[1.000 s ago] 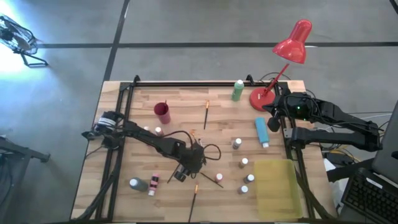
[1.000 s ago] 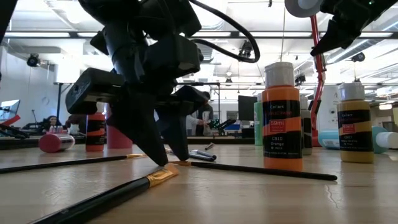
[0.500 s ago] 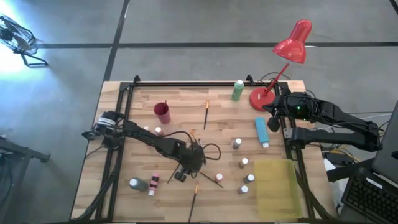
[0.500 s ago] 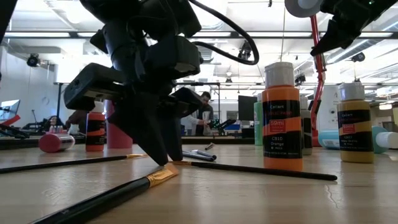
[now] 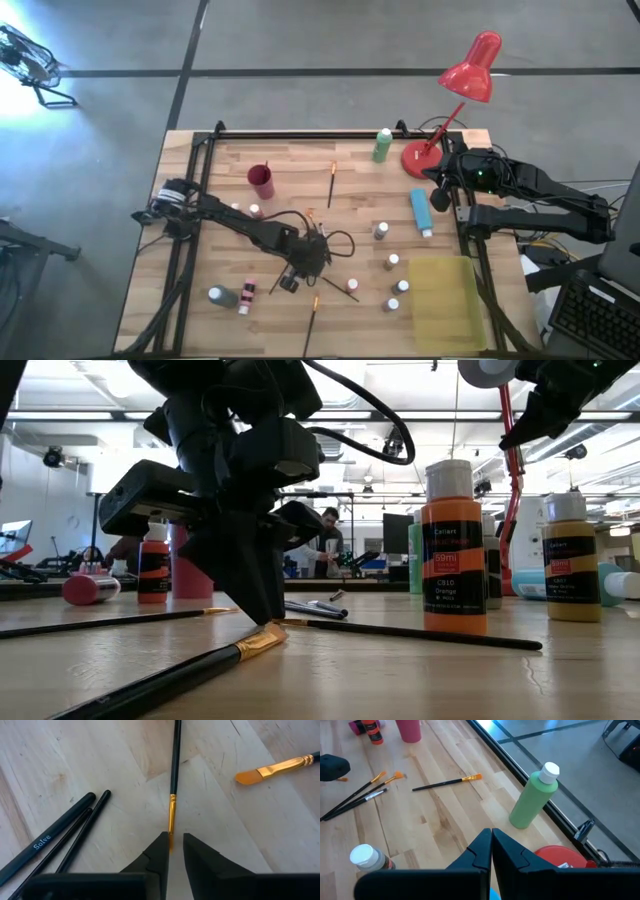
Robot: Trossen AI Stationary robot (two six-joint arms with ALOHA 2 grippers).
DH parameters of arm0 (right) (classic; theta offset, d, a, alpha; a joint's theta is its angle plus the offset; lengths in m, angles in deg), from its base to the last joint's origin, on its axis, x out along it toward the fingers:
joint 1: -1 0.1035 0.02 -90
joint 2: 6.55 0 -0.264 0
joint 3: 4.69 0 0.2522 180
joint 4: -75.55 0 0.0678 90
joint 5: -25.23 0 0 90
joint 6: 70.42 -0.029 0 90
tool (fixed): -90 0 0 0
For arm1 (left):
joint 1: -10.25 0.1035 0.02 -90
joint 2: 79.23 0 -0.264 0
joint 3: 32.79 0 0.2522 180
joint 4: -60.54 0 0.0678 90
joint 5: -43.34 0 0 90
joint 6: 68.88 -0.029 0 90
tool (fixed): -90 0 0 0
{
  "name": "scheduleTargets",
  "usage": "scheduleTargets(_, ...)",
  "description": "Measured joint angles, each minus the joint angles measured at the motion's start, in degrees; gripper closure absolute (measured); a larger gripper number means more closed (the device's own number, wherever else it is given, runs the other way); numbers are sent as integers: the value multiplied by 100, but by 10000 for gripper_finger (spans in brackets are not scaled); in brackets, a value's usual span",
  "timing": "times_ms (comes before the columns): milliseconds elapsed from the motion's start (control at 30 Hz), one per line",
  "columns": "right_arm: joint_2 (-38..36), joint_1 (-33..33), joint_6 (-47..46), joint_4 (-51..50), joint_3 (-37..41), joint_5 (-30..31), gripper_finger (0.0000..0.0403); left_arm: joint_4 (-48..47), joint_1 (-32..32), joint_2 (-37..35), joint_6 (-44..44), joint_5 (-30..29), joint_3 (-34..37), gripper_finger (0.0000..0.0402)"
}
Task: Pick & Place Paint Supplies
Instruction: Put the black paint brush into the pink cup
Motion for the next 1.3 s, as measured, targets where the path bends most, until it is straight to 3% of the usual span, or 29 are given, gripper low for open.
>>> scheduleTargets(233, 0, 0, 9, 0, 0, 0, 394, 93, -8, 0, 14, -122, 4, 394)
scheduleTargets(633, 0, 0, 0, 0, 0, 0, 394, 95, 5, -63, -128, -149, -62, 400)
scheduleTargets(1300, 3, 0, 6, 20, 0, -1, 394, -1974, 88, -413, -635, -328, -1191, 401)
